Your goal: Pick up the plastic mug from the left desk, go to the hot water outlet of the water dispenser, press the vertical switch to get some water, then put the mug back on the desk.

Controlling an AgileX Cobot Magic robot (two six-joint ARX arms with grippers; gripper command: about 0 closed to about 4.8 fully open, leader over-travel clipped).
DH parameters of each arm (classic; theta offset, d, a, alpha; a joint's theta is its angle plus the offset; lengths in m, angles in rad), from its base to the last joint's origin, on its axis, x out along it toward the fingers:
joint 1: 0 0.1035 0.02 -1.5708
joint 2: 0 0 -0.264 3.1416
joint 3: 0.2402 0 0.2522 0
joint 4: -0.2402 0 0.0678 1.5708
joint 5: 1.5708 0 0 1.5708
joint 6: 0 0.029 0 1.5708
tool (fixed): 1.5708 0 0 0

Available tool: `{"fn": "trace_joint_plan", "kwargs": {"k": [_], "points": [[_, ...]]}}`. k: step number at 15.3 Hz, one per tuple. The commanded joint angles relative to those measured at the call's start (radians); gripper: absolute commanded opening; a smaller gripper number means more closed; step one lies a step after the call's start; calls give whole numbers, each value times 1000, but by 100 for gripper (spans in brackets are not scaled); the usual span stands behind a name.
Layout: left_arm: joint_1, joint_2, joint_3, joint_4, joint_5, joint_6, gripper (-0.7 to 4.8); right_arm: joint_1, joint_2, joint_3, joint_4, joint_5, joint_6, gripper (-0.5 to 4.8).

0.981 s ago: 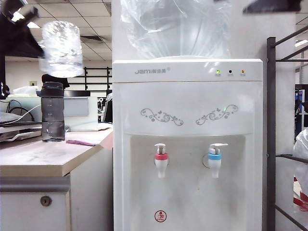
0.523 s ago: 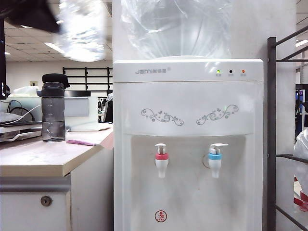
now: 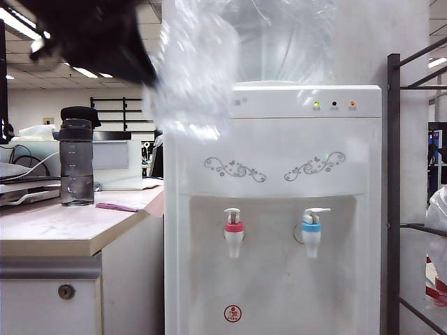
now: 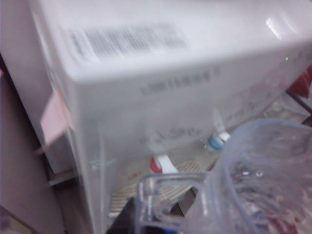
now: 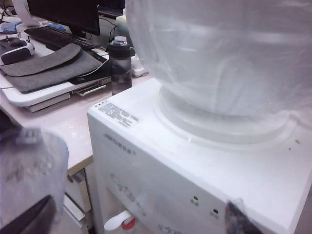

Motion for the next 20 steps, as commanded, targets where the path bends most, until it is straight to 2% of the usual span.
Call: {"fn": "trace_joint_plan", "kwargs": {"k": [1,2,5,8,10,13,18,20], "points": [[-71,-3,-198,275,-127,-145,-6,1,1,7,2,1,-1,479],[-70,47,-334,415,-164,-199,-6,2,57,7,-5,-2,-26,479],[-70,171,-336,501,-174,-198,-6,2,113,7,2,-2,-31,479],[-70,381,-336,726,-174,-183,-6,2,154,7,32,-2,-52,479],[-70,515,-336,864,-130,-145,-6,2,167,7,40,-1,-63,479],[-70,669,-336,1020,-103,-156,-6,2,174,7,37,2,-78,479],[-70,791,-320,1066,-119,-181,-6,2,174,7,32,0,-78,479],[-70,827,-239,966,-140,-180,-7,3,174,6,32,-2,-78,479]]}}
